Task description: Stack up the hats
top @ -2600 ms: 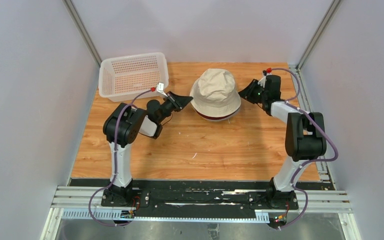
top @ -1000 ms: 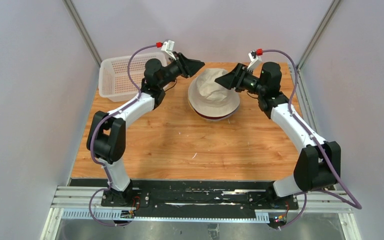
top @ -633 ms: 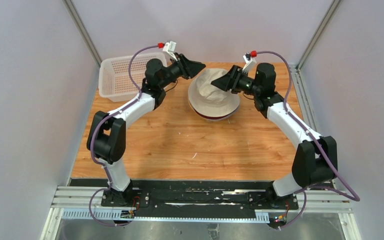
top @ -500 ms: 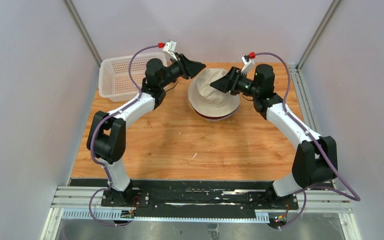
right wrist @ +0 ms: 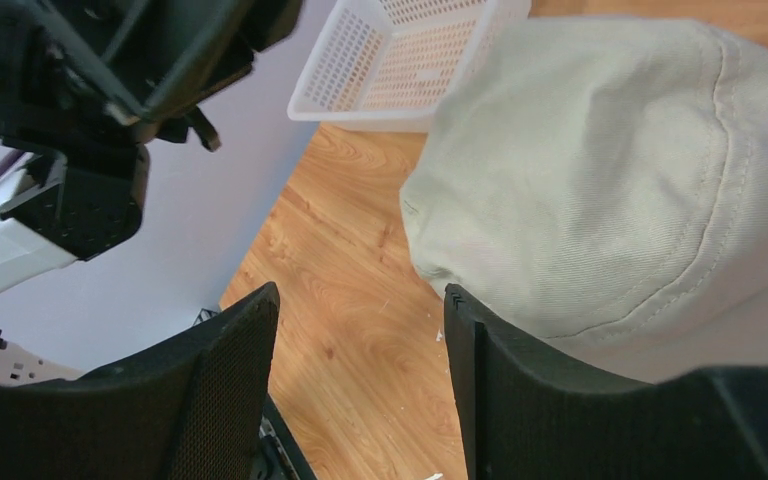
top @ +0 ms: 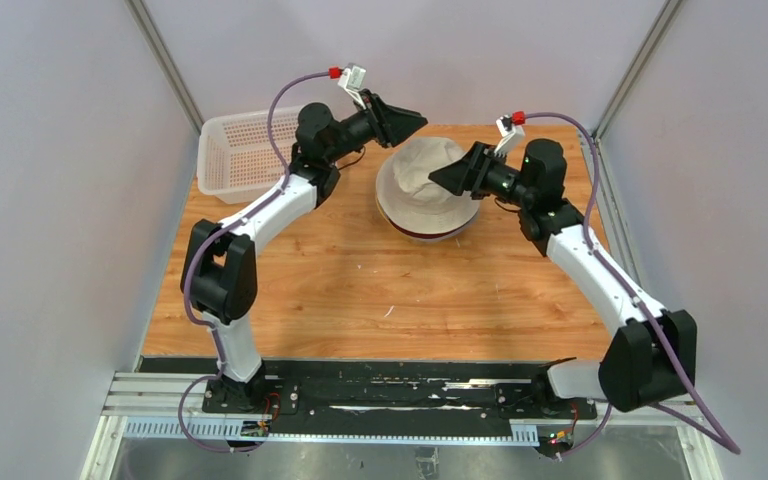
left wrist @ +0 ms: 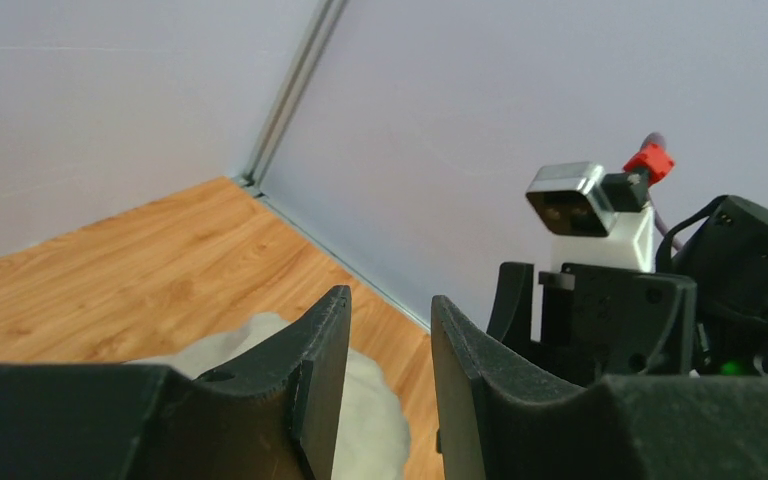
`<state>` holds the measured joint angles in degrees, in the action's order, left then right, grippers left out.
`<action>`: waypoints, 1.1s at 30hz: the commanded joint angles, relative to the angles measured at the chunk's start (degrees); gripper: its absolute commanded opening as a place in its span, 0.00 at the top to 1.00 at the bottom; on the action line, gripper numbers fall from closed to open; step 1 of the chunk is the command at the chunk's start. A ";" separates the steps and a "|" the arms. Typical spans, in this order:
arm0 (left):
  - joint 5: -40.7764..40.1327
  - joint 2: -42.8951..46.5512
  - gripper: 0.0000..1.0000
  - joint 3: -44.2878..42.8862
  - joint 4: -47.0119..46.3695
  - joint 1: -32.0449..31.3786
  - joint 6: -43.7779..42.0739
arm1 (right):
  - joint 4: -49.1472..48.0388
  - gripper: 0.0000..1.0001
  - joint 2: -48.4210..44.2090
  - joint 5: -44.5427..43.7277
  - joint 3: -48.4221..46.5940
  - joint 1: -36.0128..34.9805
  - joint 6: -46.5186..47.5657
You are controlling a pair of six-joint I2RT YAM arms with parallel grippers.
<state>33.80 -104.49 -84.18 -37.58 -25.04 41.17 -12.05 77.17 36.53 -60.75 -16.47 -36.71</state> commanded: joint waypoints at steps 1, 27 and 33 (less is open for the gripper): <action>5.41 -2.26 0.60 -3.82 -0.27 -1.73 0.96 | 1.99 0.39 -6.02 -4.04 1.16 -0.70 3.12; 3.90 -11.97 0.60 -14.01 23.66 -6.25 -12.34 | 5.33 0.37 -17.17 -4.57 5.50 7.86 2.89; -0.87 -12.51 0.61 -14.52 26.12 -6.28 -15.30 | 3.32 0.37 -16.12 -3.48 6.75 7.88 2.17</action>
<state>37.15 -116.36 -96.99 -15.27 -31.00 29.82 -6.13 60.80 31.40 -55.00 -9.45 -33.67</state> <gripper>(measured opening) 0.393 0.629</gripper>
